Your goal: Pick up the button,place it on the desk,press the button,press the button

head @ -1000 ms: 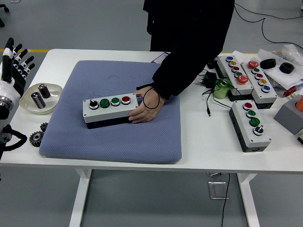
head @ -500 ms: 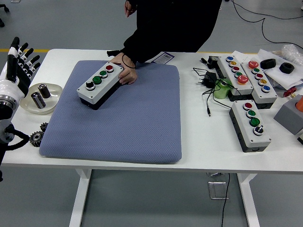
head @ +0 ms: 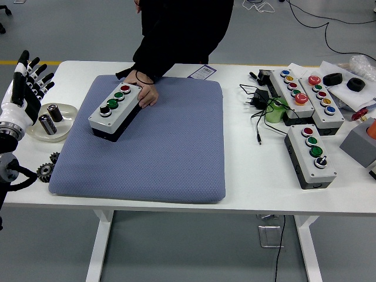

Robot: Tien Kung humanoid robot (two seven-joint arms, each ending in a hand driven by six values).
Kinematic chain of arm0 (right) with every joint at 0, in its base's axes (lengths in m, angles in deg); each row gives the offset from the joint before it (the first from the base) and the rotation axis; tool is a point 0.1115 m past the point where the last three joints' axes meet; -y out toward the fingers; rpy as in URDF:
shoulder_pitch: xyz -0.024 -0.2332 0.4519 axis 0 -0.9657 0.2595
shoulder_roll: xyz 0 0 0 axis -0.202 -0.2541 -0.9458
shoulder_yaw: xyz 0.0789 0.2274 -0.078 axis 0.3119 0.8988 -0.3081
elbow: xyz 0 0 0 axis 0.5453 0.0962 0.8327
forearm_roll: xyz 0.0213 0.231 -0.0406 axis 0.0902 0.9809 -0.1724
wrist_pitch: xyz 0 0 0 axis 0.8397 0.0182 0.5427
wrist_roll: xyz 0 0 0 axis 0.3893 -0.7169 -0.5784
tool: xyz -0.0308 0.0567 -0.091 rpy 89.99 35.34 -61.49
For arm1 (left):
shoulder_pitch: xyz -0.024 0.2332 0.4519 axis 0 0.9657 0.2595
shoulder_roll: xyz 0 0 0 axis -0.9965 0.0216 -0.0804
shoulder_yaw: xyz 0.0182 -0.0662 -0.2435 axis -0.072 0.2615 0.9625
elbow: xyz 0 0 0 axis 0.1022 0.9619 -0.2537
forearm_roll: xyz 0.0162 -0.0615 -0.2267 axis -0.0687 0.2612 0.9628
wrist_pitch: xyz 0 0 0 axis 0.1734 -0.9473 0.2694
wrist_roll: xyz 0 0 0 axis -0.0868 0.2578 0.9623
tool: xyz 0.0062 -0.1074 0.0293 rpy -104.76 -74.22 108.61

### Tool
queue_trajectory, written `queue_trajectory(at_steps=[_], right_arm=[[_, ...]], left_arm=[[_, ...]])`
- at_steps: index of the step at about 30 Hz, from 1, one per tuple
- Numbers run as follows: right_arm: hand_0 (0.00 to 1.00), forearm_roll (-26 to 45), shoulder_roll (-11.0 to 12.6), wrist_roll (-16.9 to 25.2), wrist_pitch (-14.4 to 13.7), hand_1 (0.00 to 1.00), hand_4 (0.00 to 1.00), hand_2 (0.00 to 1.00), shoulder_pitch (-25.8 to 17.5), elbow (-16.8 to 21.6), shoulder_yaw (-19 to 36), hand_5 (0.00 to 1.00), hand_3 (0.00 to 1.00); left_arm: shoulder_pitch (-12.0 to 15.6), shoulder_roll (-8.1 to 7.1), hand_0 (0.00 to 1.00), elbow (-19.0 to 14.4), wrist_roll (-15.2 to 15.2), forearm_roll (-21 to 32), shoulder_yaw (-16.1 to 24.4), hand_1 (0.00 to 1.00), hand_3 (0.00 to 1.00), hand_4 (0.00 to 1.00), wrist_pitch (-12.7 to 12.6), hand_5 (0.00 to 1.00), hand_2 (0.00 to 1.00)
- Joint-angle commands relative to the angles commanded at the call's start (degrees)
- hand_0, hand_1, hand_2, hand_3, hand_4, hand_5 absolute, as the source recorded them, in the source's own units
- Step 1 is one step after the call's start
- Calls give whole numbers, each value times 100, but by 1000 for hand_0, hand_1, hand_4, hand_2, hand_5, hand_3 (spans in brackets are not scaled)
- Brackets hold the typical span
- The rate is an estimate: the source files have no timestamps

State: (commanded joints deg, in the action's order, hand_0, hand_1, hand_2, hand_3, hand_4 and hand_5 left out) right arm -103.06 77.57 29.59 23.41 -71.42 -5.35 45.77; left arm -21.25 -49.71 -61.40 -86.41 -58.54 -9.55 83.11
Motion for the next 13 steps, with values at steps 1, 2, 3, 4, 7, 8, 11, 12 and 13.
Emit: queue_trajectory(at_steps=[1,2,3,4,7,8,11,12,13], right_arm=[[745,5,0,-1,1,681,180,702,-6,0,-10,114,575],[745,17,-2,-3,1,681,180,702,-18,0,-23,114,575],[745,24,-4,-4,0,681,180,702,-26,0,-29,114,575],[745,32,-5,-5,0,681,180,702,-35,0,-37,114,575],[744,27,-7,-10,1,681,180,703,-57,0,-44,114,575],[744,31,-7,-10,1,681,180,703,-68,0,-50,114,575],[744,38,-12,-10,-1,681,180,703,-105,0,-53,114,575],[744,42,-13,-10,-2,681,180,703,-113,0,-55,114,575],[744,48,-15,-9,-3,681,180,703,-122,0,-58,114,575]], left_arm=[[5,-3,900,-4,1,-7,-4,894,997,799,0,998,958],[17,-7,900,-10,-2,-6,-9,894,997,799,1,998,958],[25,-10,900,-16,-1,-3,-11,894,997,799,0,998,958],[34,-13,900,-23,3,-9,-13,894,997,799,-2,998,958],[56,-26,897,-53,45,-36,-32,894,995,802,-12,998,958],[63,-33,897,-63,67,-57,-42,894,995,802,-15,998,958],[81,-60,897,-72,91,-116,-77,894,995,802,-23,998,958],[89,-69,897,-76,86,-126,-81,894,995,802,-27,998,958],[102,-80,897,-84,82,-129,-83,894,995,802,-27,998,958]])
